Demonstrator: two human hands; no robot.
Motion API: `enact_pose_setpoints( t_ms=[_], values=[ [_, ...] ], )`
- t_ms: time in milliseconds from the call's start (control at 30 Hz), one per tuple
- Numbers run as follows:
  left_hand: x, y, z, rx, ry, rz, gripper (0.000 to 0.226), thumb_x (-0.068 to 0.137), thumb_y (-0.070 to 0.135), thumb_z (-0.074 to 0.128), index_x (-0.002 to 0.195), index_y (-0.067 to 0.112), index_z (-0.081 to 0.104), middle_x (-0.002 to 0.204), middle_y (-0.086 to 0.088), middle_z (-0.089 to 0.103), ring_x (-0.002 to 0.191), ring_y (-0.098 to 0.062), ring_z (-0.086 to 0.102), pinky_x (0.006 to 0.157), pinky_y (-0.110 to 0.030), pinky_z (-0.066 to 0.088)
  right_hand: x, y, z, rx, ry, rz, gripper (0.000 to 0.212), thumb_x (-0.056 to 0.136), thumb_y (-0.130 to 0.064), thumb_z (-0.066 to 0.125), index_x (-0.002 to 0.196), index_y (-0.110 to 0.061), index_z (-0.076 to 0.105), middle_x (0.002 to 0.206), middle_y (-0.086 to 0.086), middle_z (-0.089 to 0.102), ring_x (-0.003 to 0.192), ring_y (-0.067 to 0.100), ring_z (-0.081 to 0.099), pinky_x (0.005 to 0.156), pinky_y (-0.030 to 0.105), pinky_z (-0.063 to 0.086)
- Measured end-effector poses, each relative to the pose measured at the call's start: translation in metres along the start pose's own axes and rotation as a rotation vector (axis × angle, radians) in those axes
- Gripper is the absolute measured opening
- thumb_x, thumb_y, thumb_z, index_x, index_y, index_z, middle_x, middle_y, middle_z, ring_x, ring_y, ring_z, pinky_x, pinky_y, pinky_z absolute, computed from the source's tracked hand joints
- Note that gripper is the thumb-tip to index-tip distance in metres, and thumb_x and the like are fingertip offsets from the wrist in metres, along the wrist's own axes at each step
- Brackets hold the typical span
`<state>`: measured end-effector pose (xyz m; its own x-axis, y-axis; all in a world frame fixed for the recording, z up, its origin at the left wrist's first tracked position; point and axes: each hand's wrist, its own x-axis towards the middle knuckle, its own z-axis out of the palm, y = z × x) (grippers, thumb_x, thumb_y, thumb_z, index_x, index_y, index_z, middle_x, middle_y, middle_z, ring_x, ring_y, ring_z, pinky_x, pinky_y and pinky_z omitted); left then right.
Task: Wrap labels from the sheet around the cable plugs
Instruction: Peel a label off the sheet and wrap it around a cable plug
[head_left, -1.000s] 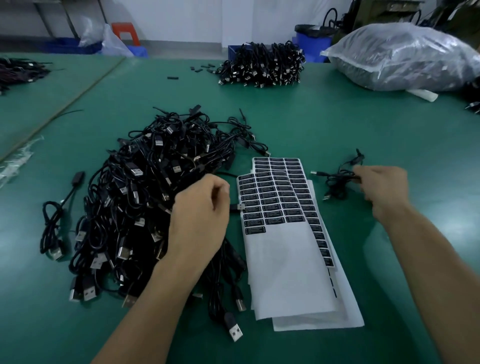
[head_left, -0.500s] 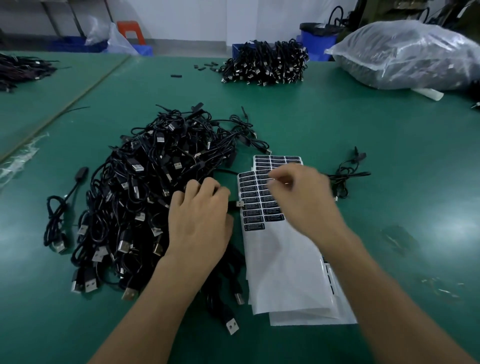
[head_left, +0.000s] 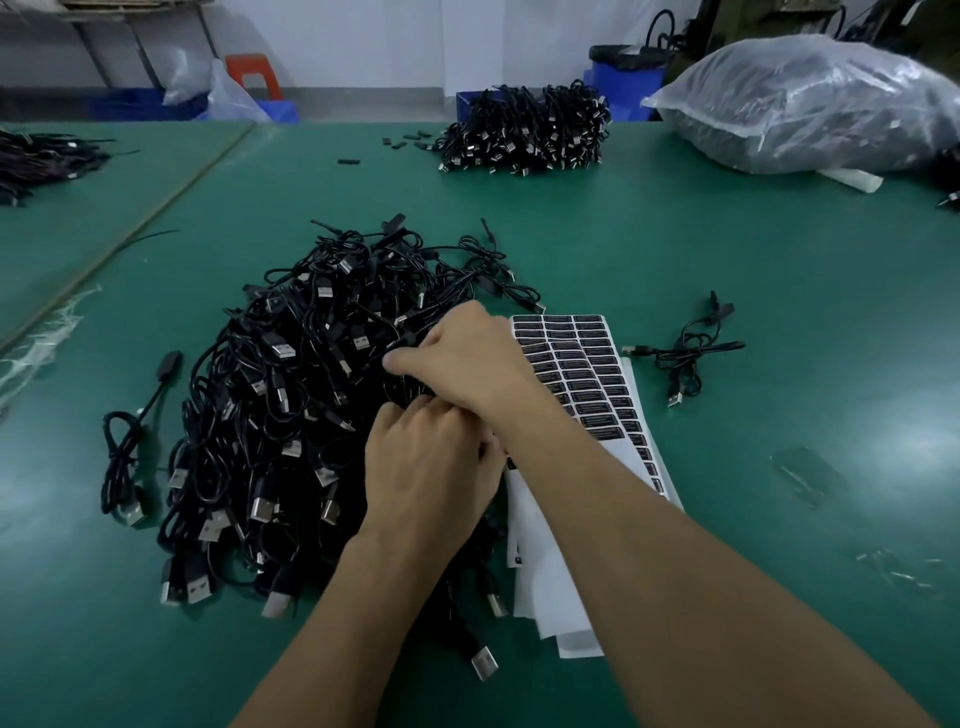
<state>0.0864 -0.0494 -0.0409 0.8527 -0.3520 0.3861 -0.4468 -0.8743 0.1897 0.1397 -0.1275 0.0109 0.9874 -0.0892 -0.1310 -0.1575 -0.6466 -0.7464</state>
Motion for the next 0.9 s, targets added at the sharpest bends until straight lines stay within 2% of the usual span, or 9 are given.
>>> enact_pose_setpoints(
  t_ms=[100, 167, 233, 300, 367, 533, 667, 733, 900],
  values=[
    [-0.001, -0.003, 0.0, 0.035, -0.024, 0.05, 0.055, 0.08, 0.033, 0.017, 0.086, 0.013, 0.067, 0.072, -0.007, 0.067, 0.078, -0.031, 0.063, 0.07, -0.034, 0.023, 0.0, -0.004, 0.007, -0.058, 0.007, -0.018, 0.019, 0.081, -0.025, 0.073, 0.082, -0.007, 0.07, 0.082, 0.009, 0.065, 0.081, 0.026, 0.065, 0.076, 0.043, 0.059],
    [-0.003, -0.004, 0.001, 0.021, -0.034, 0.057, 0.045, 0.082, 0.032, 0.025, 0.08, 0.014, 0.066, 0.068, -0.006, 0.065, 0.074, -0.03, 0.062, 0.069, -0.035, 0.022, 0.0, -0.001, 0.007, -0.012, 0.031, -0.02, 0.019, 0.083, -0.019, 0.071, 0.076, -0.002, 0.067, 0.074, 0.012, 0.065, 0.072, 0.027, 0.064, 0.072, 0.041, 0.06],
    [-0.002, -0.004, 0.002, -0.01, 0.014, 0.051, 0.017, 0.084, 0.026, 0.052, 0.074, 0.017, 0.062, 0.066, -0.002, 0.064, 0.073, -0.028, 0.063, 0.069, -0.035, 0.025, -0.002, 0.001, 0.003, 0.136, 0.072, -0.026, 0.021, 0.084, -0.018, 0.071, 0.075, 0.001, 0.07, 0.075, 0.018, 0.068, 0.064, 0.025, 0.06, 0.061, 0.035, 0.058],
    [-0.001, -0.003, 0.005, -0.022, 0.02, 0.028, 0.018, 0.08, 0.025, 0.07, 0.072, 0.024, 0.053, 0.069, 0.003, 0.064, 0.074, -0.026, 0.062, 0.069, -0.037, 0.03, -0.003, 0.001, -0.004, 0.364, 0.12, -0.045, 0.014, 0.089, -0.019, 0.072, 0.076, -0.013, 0.073, 0.081, 0.009, 0.072, 0.066, 0.014, 0.061, 0.052, 0.022, 0.051],
    [-0.002, -0.005, 0.006, -0.055, 0.02, 0.018, 0.02, 0.079, 0.026, 0.075, 0.077, 0.025, 0.055, 0.073, 0.008, 0.065, 0.074, -0.023, 0.061, 0.073, -0.038, 0.036, -0.003, 0.0, -0.014, 0.608, 0.169, -0.043, 0.013, 0.094, -0.019, 0.068, 0.083, -0.024, 0.066, 0.086, -0.002, 0.069, 0.071, 0.009, 0.065, 0.058, 0.019, 0.048],
    [-0.002, -0.004, 0.004, -0.218, 0.104, -0.037, 0.007, 0.088, 0.024, 0.067, 0.084, 0.026, 0.062, 0.072, 0.011, 0.064, 0.069, -0.016, 0.062, 0.075, -0.036, 0.038, -0.016, 0.012, -0.047, 1.074, 0.254, -0.029, 0.011, 0.1, -0.008, 0.057, 0.092, -0.012, 0.064, 0.074, 0.003, 0.071, 0.057, 0.011, 0.065, 0.052, 0.022, 0.053],
    [0.001, -0.005, -0.001, -0.481, 0.163, -0.206, 0.012, 0.088, 0.025, 0.048, 0.078, 0.027, 0.054, 0.061, 0.011, 0.059, 0.053, -0.013, 0.053, 0.054, -0.032, 0.038, -0.044, 0.044, -0.059, 1.019, 0.182, 0.001, 0.011, 0.099, -0.008, 0.058, 0.091, -0.008, 0.065, 0.073, 0.005, 0.073, 0.059, 0.014, 0.068, 0.054, 0.021, 0.054],
    [0.003, -0.005, -0.002, -0.733, 0.238, -0.303, 0.024, 0.085, 0.016, 0.039, 0.073, 0.023, 0.058, 0.059, 0.002, 0.06, 0.051, -0.019, 0.053, 0.046, -0.041, 0.041, -0.058, 0.059, -0.059, 0.997, 0.104, -0.01, 0.012, 0.099, -0.009, 0.059, 0.089, -0.007, 0.066, 0.074, 0.007, 0.073, 0.061, 0.015, 0.069, 0.055, 0.021, 0.054],
    [0.014, -0.011, -0.014, -1.248, 0.474, -0.536, 0.04, 0.09, -0.012, 0.033, 0.077, 0.013, 0.061, 0.073, 0.006, 0.068, 0.068, -0.013, 0.068, 0.058, -0.025, 0.057, -0.08, 0.084, -0.059, 1.085, -0.049, -0.029, 0.012, 0.093, -0.01, 0.06, 0.083, -0.009, 0.067, 0.075, 0.008, 0.071, 0.058, 0.016, 0.065, 0.054, 0.021, 0.053]
  ],
)
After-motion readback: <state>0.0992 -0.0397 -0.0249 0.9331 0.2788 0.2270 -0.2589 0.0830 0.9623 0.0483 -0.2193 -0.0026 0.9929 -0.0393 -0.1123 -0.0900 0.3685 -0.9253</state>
